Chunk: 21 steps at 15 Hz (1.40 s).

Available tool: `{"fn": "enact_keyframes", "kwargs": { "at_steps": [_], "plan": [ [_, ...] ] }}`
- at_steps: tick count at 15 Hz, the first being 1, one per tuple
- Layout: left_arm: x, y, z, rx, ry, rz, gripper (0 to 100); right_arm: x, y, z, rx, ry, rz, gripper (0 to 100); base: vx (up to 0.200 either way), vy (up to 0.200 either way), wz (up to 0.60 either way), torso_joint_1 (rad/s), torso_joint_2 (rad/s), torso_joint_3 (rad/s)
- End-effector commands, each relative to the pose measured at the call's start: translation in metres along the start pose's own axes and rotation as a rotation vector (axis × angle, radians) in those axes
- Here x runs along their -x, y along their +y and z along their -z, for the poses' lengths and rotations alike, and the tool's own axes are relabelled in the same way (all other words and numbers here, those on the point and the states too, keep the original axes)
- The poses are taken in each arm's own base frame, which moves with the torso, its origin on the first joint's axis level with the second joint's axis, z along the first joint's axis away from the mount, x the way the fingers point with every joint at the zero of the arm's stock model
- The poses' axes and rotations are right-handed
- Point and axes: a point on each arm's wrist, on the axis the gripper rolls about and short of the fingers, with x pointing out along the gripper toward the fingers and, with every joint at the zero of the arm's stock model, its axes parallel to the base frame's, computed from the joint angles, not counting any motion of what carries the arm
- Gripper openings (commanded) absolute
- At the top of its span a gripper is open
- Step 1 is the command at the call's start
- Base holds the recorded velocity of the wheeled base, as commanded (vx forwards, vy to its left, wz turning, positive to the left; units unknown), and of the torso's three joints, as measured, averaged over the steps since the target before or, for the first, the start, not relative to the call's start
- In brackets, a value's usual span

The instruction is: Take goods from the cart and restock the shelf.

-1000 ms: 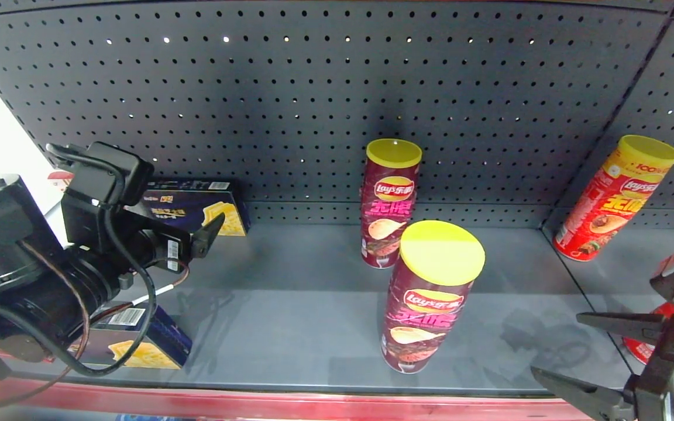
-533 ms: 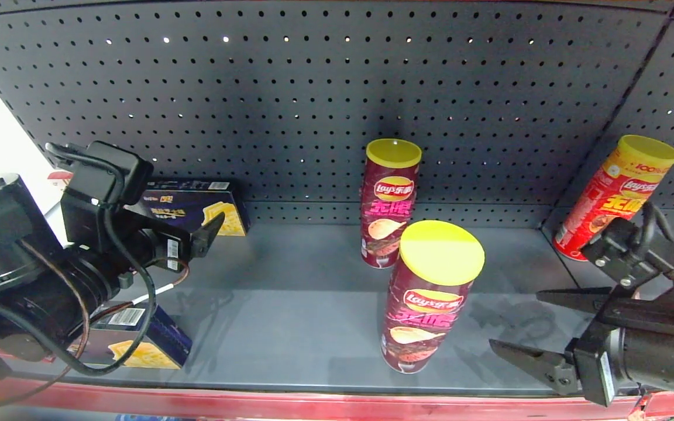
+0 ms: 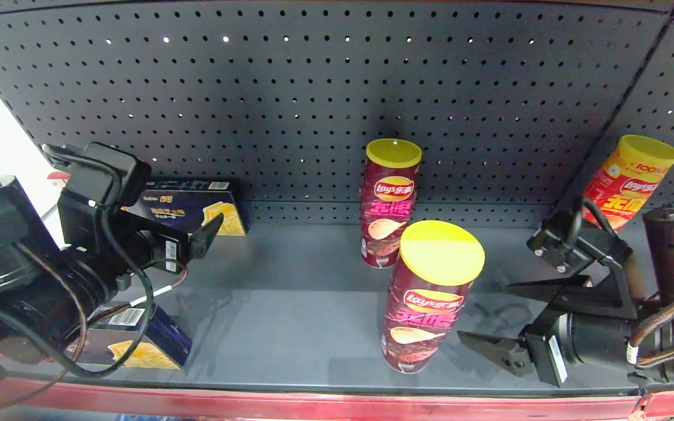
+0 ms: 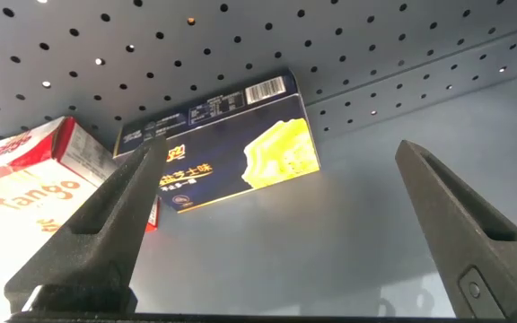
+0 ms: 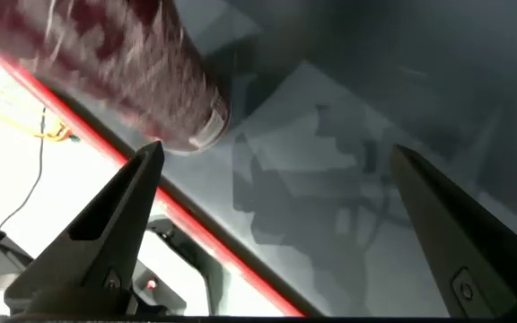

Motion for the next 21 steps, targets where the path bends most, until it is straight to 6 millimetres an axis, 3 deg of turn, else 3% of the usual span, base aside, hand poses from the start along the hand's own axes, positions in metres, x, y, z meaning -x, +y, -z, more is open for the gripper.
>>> {"fn": "enact_keyframes", "kwargs": {
  "at_steps": [1,5,12,21],
  "plan": [
    [0.0,0.0,0.0,0.0,0.001,-0.001,100,-0.011,0.0,-0.005,0.001,0.012,-0.002,100,0.0,0.0,0.0,0.0,0.0,0.0],
    [0.0,0.0,0.0,0.001,-0.002,-0.003,100,-0.02,0.001,-0.005,0.001,0.023,0.0,100,0.0,0.0,0.0,0.0,0.0,0.0],
    [0.006,0.002,-0.001,0.002,-0.007,-0.005,100,-0.003,-0.001,0.004,-0.002,0.011,0.005,100,0.0,0.0,0.0,0.0,0.0,0.0],
    [0.007,0.007,-0.007,0.007,-0.031,-0.026,100,-0.023,0.002,-0.008,0.032,0.022,-0.006,100,0.0,0.0,0.0,0.0,0.0,0.0]
  ]
}}
